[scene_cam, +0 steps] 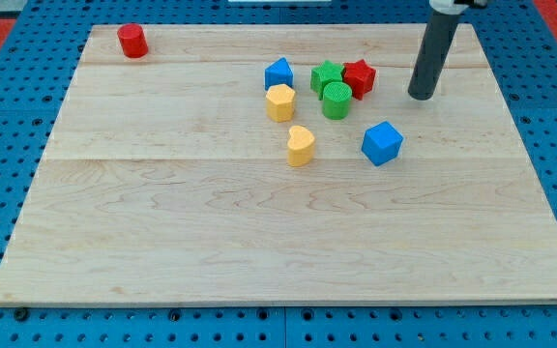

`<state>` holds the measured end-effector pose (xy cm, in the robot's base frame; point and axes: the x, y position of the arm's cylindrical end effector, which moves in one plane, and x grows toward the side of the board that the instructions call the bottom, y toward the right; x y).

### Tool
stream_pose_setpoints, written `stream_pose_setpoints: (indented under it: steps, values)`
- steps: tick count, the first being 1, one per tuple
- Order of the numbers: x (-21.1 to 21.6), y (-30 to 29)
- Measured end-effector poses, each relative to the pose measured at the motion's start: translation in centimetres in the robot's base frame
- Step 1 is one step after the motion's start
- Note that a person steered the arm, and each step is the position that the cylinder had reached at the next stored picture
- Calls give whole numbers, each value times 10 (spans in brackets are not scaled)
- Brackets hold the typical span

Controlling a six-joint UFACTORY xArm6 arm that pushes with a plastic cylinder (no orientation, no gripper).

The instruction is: Push the green star to the top right

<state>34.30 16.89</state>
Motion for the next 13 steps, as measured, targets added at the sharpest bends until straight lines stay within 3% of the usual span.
stream_pose_setpoints:
  steps: [2,3,5,8,9,10,12,13]
  values:
    - [-83,-119]
    - [-114,-143]
    - [-98,-113]
    - [-81,-142]
    - [-81,-159]
    - [-79,-223]
    - [-6,-139]
    - [-12,-122]
